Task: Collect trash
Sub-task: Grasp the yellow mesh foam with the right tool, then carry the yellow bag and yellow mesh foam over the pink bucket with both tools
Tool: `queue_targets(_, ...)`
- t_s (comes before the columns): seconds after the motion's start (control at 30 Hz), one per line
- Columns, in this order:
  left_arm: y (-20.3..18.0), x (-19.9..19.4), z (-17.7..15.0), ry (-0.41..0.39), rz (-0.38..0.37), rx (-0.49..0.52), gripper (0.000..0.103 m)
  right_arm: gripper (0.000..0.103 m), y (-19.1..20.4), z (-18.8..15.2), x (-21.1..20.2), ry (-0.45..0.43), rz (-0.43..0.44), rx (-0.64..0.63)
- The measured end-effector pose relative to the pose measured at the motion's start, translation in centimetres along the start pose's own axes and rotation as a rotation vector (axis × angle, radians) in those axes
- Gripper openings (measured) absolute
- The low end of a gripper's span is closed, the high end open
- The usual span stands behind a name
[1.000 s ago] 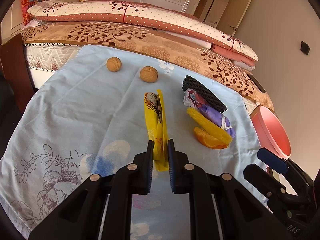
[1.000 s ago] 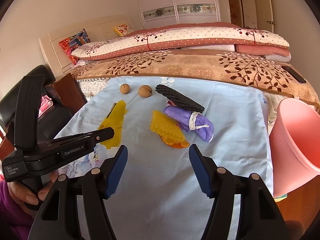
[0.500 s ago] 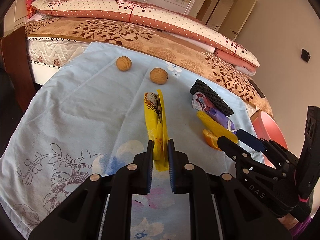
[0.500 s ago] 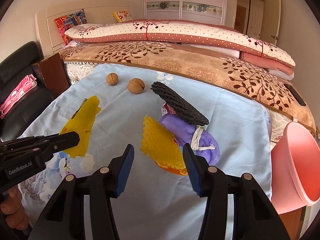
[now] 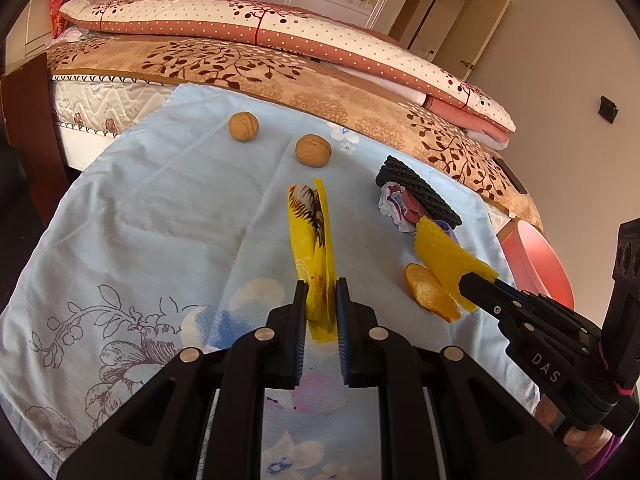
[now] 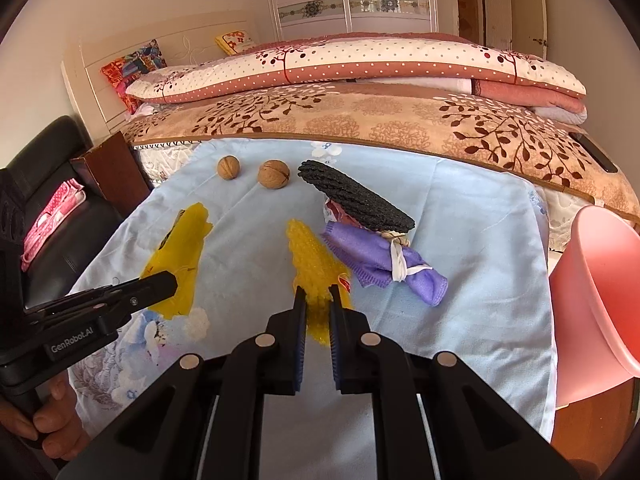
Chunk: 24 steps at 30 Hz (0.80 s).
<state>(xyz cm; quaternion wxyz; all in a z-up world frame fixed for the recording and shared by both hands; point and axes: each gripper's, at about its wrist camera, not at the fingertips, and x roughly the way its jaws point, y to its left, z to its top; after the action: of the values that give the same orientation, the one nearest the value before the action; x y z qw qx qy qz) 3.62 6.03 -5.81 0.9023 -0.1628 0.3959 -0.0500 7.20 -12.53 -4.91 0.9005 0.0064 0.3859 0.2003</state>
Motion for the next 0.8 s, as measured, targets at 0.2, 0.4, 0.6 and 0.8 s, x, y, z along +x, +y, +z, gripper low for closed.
queue_targets(0.2, -0.7, -0.6, -0.1, -0.012, -0.005, 0.018, 0.013, 0.010, -0.4, -0.6, -3.0, -0.038, 0.053, 0.047)
queue_targets(0.4, -1.7, -1.1, -0.3, -0.021, -0.010, 0.040, 0.013, 0.010, -1.5, -1.3, -5.4, -0.076, 0.048, 0.095)
queue_targets(0.6, -2.8, -1.7, -0.4, -0.032, -0.023, 0.069, 0.013, 0.010, -3.3, -1.7, -7.5, -0.126, 0.021, 0.151)
queue_targets(0.8, -4.2, -1.9, -0.5, -0.032, -0.039, 0.102, 0.013, 0.010, -5.6, -1.9, -8.7, -0.159, -0.018, 0.211)
